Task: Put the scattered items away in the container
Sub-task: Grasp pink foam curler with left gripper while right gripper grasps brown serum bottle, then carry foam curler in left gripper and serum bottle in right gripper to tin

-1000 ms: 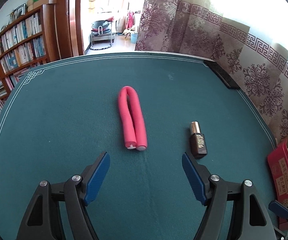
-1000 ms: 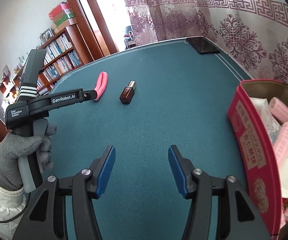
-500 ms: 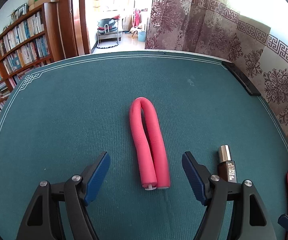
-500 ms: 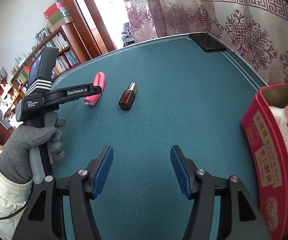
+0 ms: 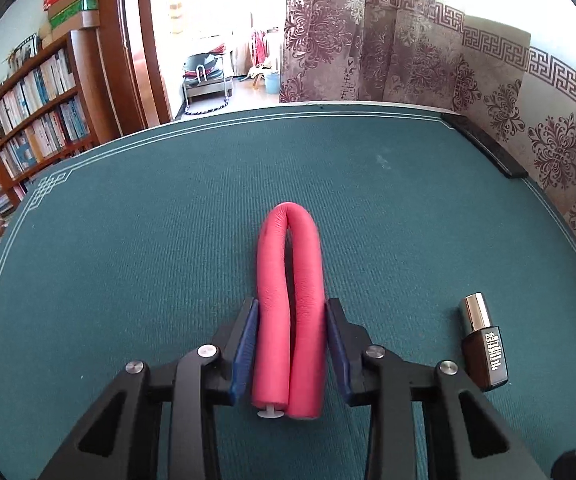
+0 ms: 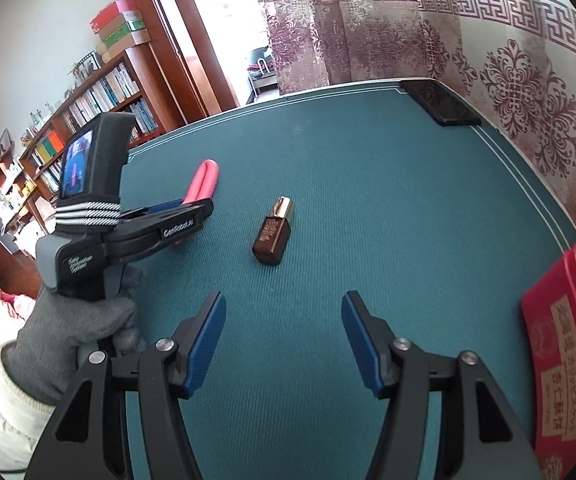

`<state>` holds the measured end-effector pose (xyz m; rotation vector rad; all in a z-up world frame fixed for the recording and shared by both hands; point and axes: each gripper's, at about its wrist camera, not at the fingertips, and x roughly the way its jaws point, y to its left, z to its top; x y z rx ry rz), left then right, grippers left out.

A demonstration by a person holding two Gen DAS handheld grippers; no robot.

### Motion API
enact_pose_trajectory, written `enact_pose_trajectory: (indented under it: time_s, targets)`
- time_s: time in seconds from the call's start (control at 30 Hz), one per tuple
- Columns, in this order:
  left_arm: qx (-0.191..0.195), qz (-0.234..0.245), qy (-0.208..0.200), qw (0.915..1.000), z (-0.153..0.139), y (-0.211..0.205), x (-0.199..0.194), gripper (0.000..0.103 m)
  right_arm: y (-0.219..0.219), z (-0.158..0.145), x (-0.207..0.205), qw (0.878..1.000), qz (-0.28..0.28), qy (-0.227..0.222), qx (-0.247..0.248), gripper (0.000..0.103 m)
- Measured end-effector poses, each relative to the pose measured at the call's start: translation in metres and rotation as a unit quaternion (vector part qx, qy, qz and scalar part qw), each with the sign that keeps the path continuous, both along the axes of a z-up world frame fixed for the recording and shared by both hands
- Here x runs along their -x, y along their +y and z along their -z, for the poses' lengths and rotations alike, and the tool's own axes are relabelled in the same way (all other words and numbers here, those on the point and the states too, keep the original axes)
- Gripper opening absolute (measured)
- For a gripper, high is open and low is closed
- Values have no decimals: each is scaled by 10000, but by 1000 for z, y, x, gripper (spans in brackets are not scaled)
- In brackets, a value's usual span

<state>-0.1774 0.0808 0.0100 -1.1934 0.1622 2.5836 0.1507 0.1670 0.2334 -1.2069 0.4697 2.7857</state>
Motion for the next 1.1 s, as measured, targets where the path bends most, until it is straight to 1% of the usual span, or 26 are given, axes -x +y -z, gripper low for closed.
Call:
enact_pose_trajectory:
  time_s: [0.1,0.47,0.53,0.57,0.6,0.63,0.67,0.7,0.73,0.87,1.1]
  targets:
    - [-82,-66,-15,9999,0,-7,-4,36,-2,2,16,10000,-5,-33,-16,64]
    - [-279,-143,-98,9995,0,-21,-14,35,-10,18,77,9991,-31,-243,-358,64]
    - [-296,-140,-110,9994,-1,-22,-15,35,-12,21,85,9986,-29,-297,-429,62]
    - [-306,-131,-119,9994,-1,-22,-16,35,-12,24,89,9982,-29,-331,-492,59]
    - [-309,-121,-125,9994,-1,-23,-17,35,-14,27,92,9978,-41,-379,-539,51]
    - [-304,-113,-125,9994,-1,-22,-19,35,-14,30,95,9973,-55,-430,-594,47]
    - [-305,-108,-126,9994,-1,-23,-21,35,-15,30,94,9961,-50,-360,-799,35]
    - [-312,-100,-131,9994,-1,-23,-22,35,-17,31,94,9947,-54,-387,-949,25]
    - [-321,-91,-142,9993,-2,-23,-23,35,-15,31,93,9944,-52,-383,-978,22]
    - [-338,-52,-128,9993,-5,-21,-30,35,-3,29,79,9974,-8,-369,-621,21]
    - [-347,116,-34,9993,-14,-12,-50,35,6,20,46,9993,122,-160,-318,21]
